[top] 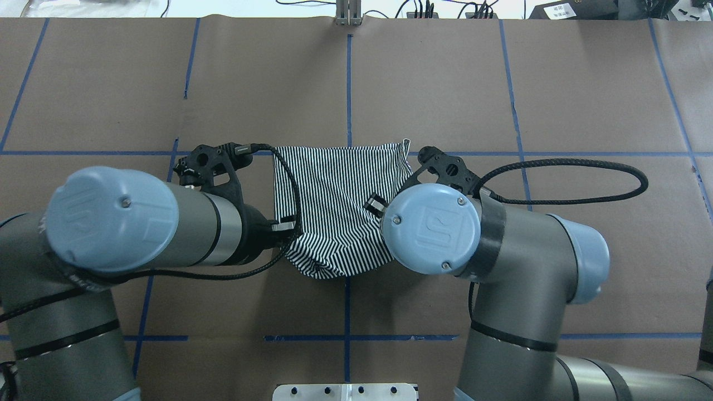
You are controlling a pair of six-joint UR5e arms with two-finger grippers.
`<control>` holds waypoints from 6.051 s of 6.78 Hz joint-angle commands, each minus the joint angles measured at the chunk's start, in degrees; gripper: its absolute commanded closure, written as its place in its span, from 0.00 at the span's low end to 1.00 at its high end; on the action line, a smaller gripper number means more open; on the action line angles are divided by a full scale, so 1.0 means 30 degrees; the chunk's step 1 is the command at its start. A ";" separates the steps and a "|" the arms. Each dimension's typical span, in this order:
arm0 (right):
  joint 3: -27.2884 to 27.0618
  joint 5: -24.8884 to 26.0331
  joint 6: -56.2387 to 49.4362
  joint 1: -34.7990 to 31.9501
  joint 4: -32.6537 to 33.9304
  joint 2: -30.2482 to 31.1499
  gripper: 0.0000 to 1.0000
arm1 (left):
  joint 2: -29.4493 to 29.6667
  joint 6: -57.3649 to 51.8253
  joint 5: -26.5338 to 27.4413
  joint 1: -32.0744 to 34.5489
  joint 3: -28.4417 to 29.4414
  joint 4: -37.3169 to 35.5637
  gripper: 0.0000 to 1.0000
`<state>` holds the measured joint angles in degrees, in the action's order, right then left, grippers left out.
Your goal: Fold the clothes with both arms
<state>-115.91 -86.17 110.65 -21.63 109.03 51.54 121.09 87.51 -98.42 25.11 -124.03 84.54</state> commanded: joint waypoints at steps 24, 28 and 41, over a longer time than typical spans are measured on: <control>1.4692 -0.0514 -1.4969 -0.2453 -0.8980 -0.4288 0.00 | 0.1121 -1.1591 -0.2438 0.7538 1.3130 0.9817 0.00; 1.9645 -0.1210 -1.7160 -0.5553 -1.1586 -0.6394 0.00 | 0.1121 -1.1562 -0.2438 0.7538 1.3129 0.9817 0.00; 1.7778 -0.6227 -1.9248 -0.8933 -1.1647 -0.4934 0.00 | 0.5105 -0.7424 0.1020 0.4456 1.9044 0.9698 0.00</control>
<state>-62.57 -104.85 52.87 -48.43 74.12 36.59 136.43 67.33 -95.49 36.62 -68.22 113.25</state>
